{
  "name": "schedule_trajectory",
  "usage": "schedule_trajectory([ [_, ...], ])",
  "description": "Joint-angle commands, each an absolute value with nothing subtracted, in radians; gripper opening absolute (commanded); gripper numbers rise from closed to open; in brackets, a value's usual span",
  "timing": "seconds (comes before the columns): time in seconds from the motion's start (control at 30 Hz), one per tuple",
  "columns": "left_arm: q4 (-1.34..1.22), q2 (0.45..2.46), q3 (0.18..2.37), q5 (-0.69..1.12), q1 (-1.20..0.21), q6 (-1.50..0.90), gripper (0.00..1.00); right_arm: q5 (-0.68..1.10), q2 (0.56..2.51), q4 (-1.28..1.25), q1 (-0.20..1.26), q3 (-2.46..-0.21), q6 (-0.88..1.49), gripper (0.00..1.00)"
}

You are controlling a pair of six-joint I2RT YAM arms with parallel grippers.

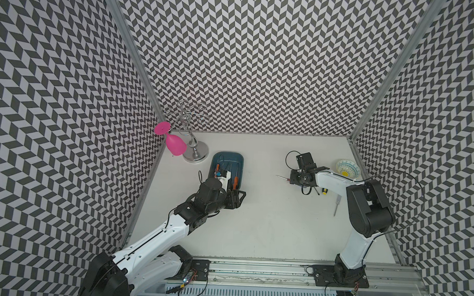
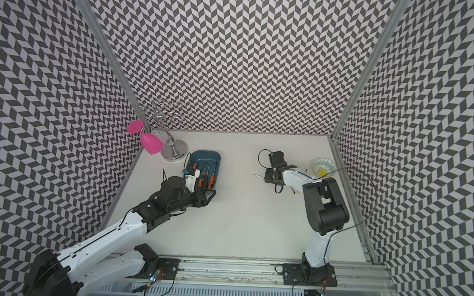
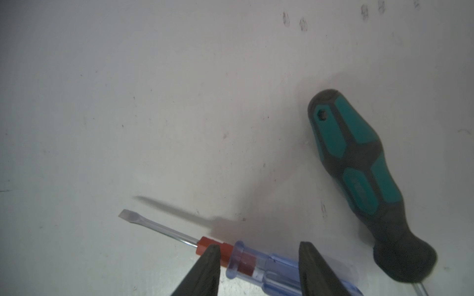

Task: Put the screwdriver on the desktop into the storage box
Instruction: Pick up the screwdriver from the center of the board.

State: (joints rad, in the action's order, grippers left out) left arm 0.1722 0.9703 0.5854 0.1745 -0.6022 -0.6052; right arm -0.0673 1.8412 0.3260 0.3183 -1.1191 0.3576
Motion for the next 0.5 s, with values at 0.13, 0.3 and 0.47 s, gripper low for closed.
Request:
schedule_trajectory([
  [0.13, 0.137, 0.95, 0.558, 0.188, -0.608, -0.615, 0.63, 0.018, 1.828, 0.283, 0.317, -1.061, 0.356, 0.52],
  [0.3, 0.128, 0.959, 0.556, 0.195, -0.607, -0.621, 0.63, 0.047, 1.783, 0.264, 0.329, -0.996, 0.366, 0.52],
  [0.47, 0.113, 0.972, 0.555, 0.207, -0.607, -0.629, 0.63, 0.032, 1.727, 0.255, 0.352, -0.943, 0.374, 0.52],
])
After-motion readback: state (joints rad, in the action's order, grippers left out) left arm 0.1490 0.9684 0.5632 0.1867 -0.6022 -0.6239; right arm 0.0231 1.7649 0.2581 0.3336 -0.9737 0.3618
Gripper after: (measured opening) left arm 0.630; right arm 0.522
